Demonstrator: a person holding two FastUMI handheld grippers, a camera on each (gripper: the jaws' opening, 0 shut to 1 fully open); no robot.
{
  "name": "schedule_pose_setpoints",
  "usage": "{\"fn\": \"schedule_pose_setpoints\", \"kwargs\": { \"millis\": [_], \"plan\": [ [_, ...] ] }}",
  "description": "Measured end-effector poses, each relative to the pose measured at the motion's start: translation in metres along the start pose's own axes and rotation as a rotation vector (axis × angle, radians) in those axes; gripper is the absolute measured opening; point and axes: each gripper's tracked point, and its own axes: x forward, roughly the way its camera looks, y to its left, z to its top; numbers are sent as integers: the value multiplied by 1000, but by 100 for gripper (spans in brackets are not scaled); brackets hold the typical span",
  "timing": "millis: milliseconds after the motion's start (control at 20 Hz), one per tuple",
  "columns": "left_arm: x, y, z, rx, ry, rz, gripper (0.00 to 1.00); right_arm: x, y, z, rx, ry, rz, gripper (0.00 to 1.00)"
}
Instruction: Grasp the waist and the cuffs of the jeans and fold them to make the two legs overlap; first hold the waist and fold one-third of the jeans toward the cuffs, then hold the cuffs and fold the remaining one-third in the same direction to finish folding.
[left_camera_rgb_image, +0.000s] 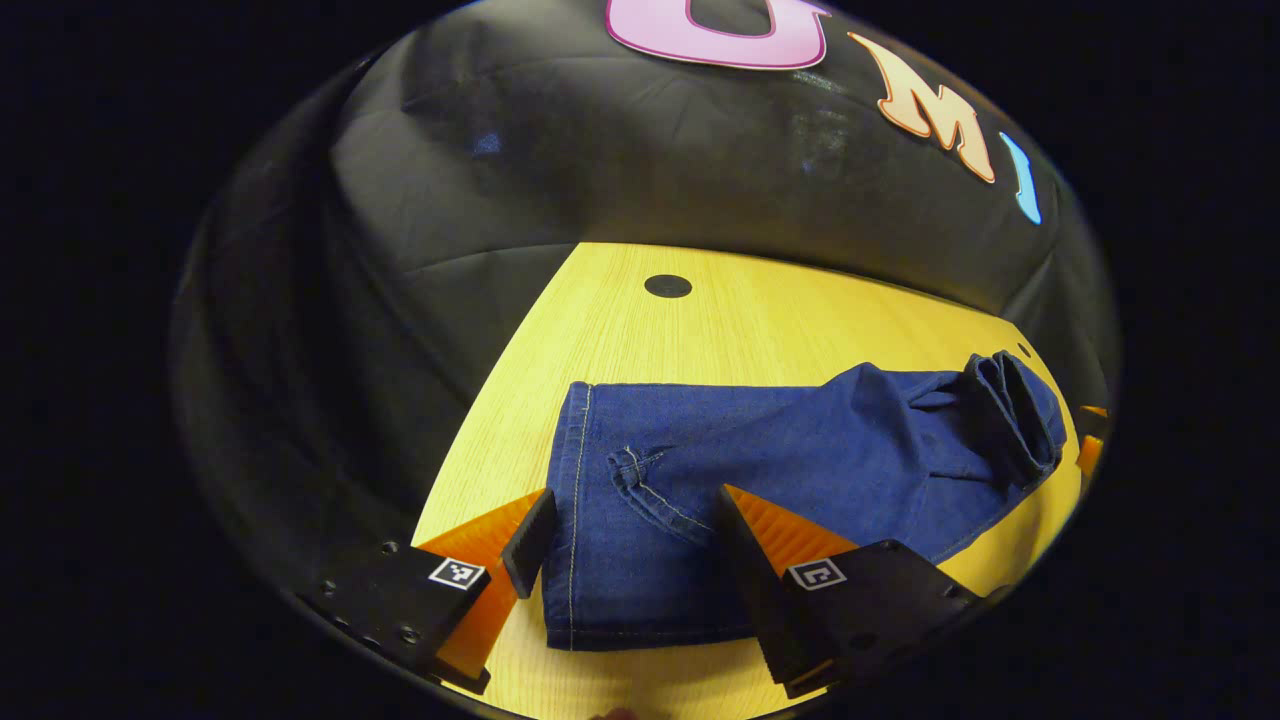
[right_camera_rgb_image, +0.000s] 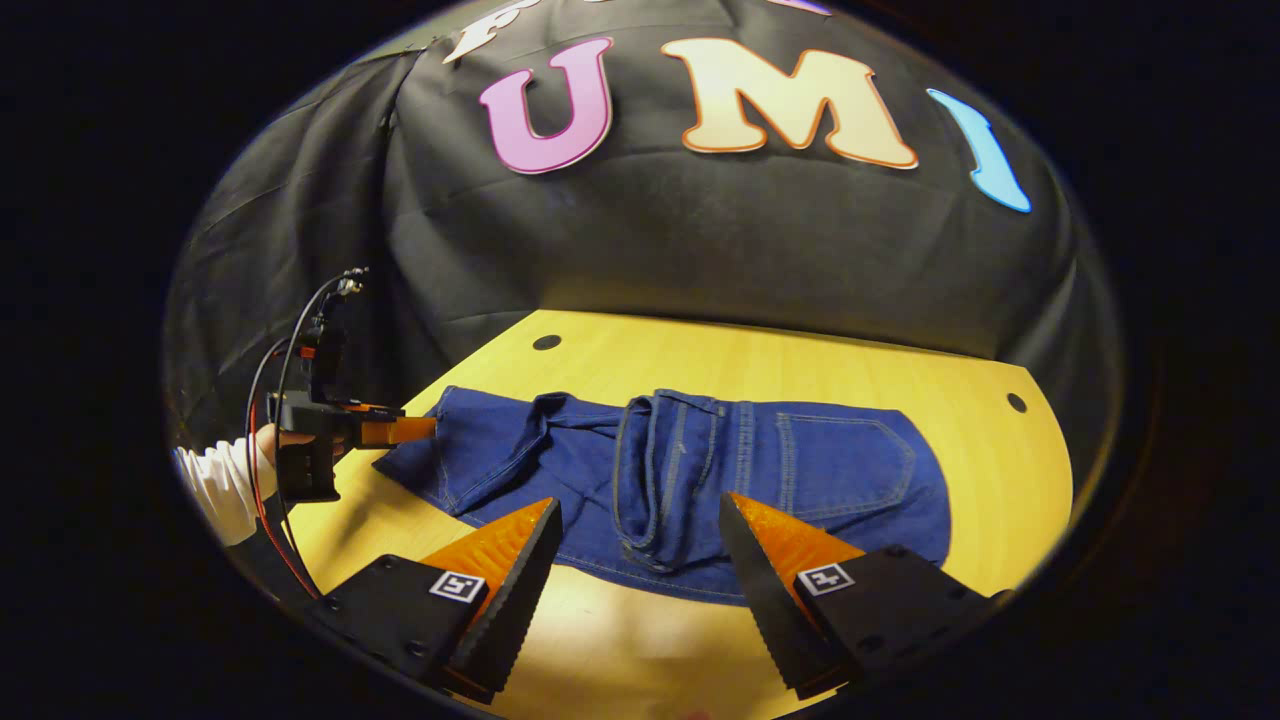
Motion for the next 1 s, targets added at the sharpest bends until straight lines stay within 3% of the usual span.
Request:
{"fn": "schedule_pose_setpoints", "kwargs": {
  "millis": [300, 350, 400, 550, 650, 800, 850, 950, 1000],
  "plan": [
    [16, 7, -9, -38, 23, 38, 95, -42, -53, 22, 122, -66, -143, 99],
    [17, 9, -9, -40, 16, 42, 95, -46, -63, 22, 131, -72, -172, 95],
    [17, 11, -11, -44, 20, 47, 94, -50, -74, 20, 143, -70, -195, 99],
    [18, 10, -11, -28, 23, 70, 95, -60, -93, 17, 199, -69, -238, 99],
    [14, 11, -8, -21, 27, 56, 86, -65, -102, 15, 235, -72, -255, 99],
    [16, -3, -6, -15, 19, 31, 45, -67, -108, 11, 260, -74, -272, 95],
    [19, -12, -2, -30, 4, 19, 37, -67, -109, 10, 260, -71, -278, 95],
    [18, -8, 1, -51, -18, 7, 4, -70, -108, 8, 259, -65, -283, 99],
    [17, -8, 3, -55, -25, -4, 0, -71, -109, 7, 255, -65, -288, 95]
  ]
}}
